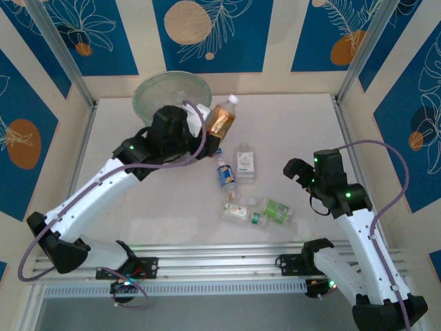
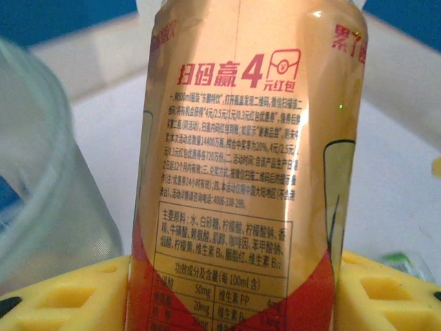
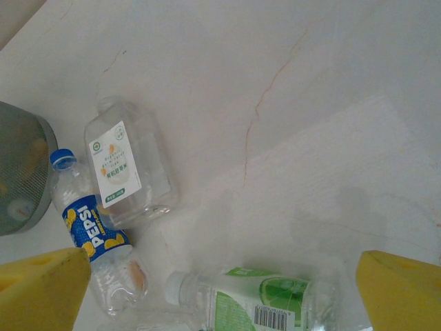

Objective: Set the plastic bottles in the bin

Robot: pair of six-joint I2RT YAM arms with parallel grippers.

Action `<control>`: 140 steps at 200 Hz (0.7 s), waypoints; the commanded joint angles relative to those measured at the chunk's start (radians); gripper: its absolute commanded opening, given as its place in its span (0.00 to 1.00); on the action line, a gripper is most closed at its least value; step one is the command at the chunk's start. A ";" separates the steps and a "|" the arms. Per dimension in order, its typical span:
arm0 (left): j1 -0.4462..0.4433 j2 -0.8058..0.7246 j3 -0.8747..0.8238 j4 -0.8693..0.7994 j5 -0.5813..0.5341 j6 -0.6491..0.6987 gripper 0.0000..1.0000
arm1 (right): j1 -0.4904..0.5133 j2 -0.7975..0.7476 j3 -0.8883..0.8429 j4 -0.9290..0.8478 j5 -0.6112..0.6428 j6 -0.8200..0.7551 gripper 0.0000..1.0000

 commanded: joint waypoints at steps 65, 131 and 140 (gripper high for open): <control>0.257 0.174 0.393 -0.107 -0.106 0.321 0.48 | 0.003 -0.044 0.024 -0.018 0.027 0.005 0.99; 0.432 0.317 0.489 -0.210 -0.100 0.417 0.48 | 0.004 -0.057 0.028 -0.032 0.024 0.009 0.99; 0.452 0.329 0.494 -0.212 -0.092 0.420 0.48 | 0.004 -0.056 0.027 -0.033 0.023 0.009 0.99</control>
